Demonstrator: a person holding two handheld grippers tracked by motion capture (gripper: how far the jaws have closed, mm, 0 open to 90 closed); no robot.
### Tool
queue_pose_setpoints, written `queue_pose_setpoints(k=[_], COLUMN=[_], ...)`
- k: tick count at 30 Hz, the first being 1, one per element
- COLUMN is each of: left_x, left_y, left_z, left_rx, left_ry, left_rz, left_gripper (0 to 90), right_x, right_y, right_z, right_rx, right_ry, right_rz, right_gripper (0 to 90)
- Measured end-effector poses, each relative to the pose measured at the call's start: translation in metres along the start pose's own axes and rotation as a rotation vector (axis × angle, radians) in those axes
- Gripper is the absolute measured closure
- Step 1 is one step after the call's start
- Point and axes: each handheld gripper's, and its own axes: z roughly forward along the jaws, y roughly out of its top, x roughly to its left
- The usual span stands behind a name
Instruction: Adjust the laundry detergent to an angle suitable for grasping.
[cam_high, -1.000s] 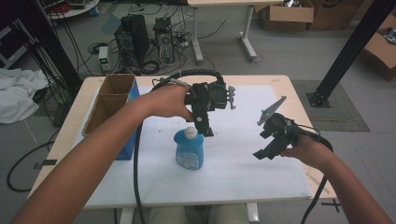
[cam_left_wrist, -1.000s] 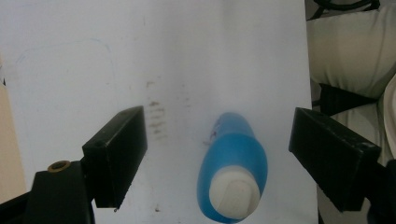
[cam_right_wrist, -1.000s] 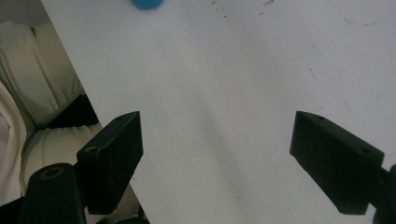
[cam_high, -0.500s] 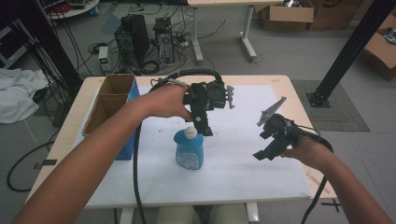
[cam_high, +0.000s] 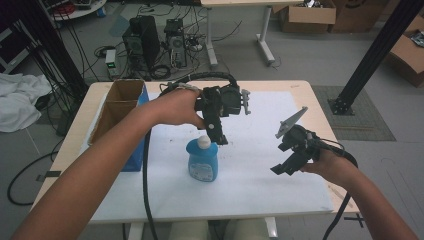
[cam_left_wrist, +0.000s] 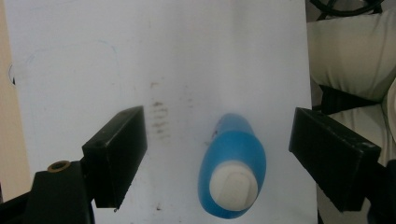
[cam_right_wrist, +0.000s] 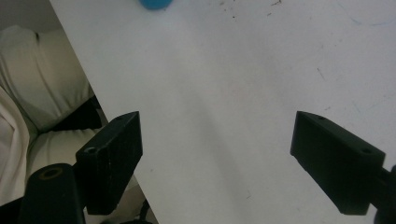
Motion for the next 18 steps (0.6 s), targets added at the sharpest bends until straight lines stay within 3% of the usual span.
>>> queue_pose_setpoints(k=[11, 12, 13, 18], left_x=[0.006, 0.008, 0.008, 0.015], left_y=[-0.005, -0.006, -0.007, -0.012], left_z=[-0.006, -0.008, -0.009, -0.016], left_rx=[-0.002, -0.003, -0.005, -0.007], left_ry=[0.009, 0.02, 0.015, 0.02], left_rz=[-0.015, 0.003, -0.015, -0.024], left_gripper=[20.1, 20.1, 20.3, 20.6], right_x=[0.005, 0.005, 0.006, 0.012], right_y=[0.001, 0.001, 0.001, 0.002], right_z=[-0.003, -0.003, -0.003, -0.005], right_rx=[-0.011, -0.014, -0.016, -0.021], right_ry=[0.006, 0.009, 0.009, 0.018], right_rz=[-0.005, -0.002, -0.003, -0.004], right_gripper=[16.7, 16.7, 16.7, 16.7])
